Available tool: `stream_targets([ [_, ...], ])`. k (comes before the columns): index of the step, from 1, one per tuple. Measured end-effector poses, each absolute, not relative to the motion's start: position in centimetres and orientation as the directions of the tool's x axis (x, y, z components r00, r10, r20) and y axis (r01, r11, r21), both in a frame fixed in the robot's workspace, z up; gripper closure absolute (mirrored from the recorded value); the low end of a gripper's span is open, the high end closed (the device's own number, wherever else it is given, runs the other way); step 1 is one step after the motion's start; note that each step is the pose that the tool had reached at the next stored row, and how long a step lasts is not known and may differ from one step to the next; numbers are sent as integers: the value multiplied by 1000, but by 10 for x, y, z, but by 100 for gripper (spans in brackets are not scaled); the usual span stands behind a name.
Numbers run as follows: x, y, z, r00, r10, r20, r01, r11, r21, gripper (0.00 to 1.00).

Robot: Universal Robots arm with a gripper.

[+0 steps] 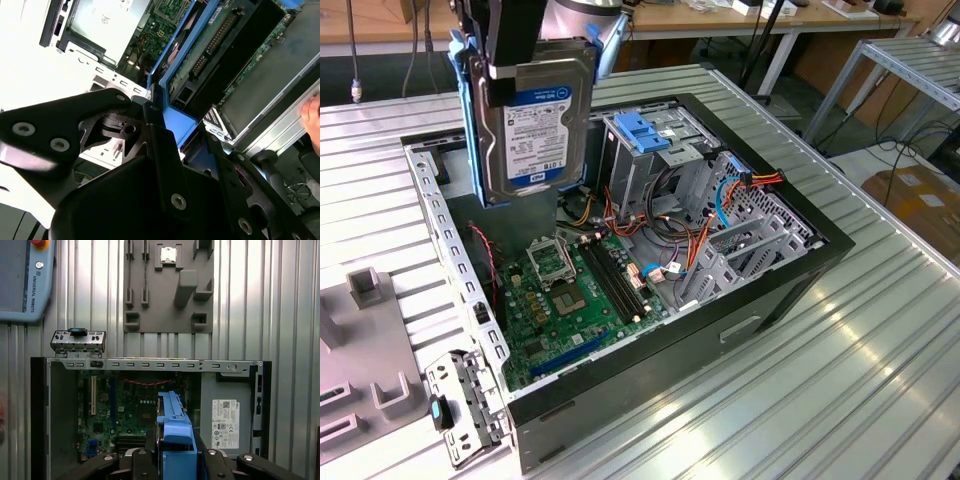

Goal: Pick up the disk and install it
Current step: 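Insert the disk into the insertion slot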

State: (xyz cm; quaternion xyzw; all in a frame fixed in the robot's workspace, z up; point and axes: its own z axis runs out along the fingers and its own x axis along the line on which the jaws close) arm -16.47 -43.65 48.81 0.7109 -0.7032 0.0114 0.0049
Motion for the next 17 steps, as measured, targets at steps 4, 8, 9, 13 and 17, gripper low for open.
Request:
stream_targets([
  [4,-163,-438,488,11,-1000,24,-1000,-11,-9,63],
  [8,-159,-438,488,11,-1000,26,-1000,-11,-9,63],
  [9,-157,-438,488,11,-1000,27,-1000,-11,-9,63],
  [13,-150,-439,487,11,-1000,28,-1000,-11,-9,63],
  [17,-143,-439,487,11,-1000,28,-1000,-11,-9,63],
])
